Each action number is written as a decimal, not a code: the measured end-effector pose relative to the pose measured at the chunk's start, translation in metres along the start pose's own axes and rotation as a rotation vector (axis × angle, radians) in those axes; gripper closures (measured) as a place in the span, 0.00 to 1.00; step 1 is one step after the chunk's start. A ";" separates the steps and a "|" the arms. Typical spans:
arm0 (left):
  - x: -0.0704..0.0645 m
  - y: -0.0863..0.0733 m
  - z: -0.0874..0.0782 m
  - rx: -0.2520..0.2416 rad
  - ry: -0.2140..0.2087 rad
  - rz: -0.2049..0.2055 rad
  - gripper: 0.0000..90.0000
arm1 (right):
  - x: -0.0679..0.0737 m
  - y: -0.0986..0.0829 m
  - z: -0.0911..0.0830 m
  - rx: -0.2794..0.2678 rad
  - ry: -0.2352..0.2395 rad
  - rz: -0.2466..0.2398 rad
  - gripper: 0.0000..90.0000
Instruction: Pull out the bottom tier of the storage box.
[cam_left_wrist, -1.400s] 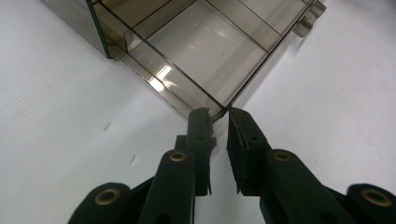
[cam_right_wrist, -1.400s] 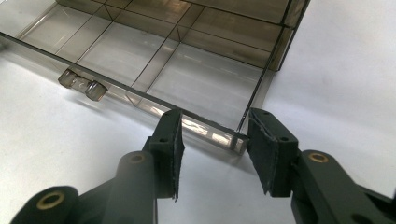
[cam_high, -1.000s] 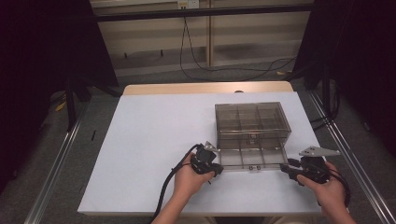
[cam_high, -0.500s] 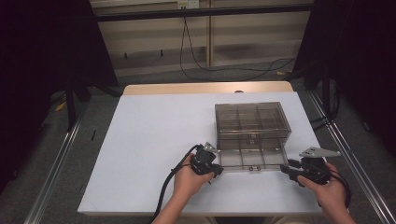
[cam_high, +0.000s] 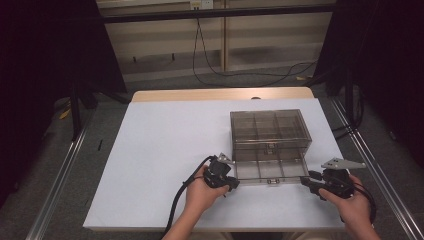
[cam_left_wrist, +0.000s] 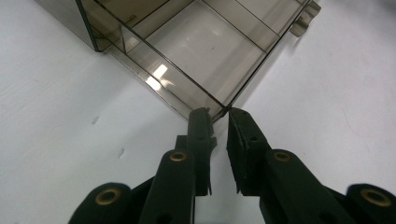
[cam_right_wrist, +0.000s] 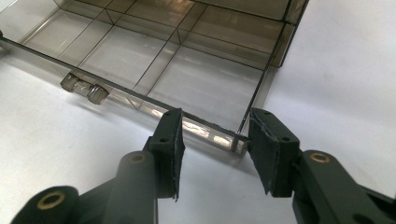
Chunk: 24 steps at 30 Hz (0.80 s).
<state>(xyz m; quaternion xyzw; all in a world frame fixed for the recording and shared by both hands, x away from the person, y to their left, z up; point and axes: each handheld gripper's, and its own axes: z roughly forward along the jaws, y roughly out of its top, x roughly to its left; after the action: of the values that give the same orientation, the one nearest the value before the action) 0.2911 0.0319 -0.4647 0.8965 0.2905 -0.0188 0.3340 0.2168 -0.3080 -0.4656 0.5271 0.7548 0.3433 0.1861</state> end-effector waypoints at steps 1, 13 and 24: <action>0.000 0.000 0.000 -0.001 -0.002 0.000 0.88 | 0.000 0.000 0.000 0.000 -0.002 0.000 0.62; 0.000 -0.002 -0.002 -0.020 -0.003 -0.014 0.74 | -0.001 0.000 0.000 0.000 -0.002 0.004 0.53; 0.005 -0.004 -0.014 -0.037 -0.004 -0.020 0.50 | -0.003 -0.001 -0.004 0.001 -0.012 0.016 0.37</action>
<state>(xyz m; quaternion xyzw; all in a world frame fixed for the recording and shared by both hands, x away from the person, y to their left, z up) 0.2908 0.0459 -0.4576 0.8873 0.2990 -0.0187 0.3508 0.2149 -0.3125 -0.4639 0.5354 0.7495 0.3412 0.1877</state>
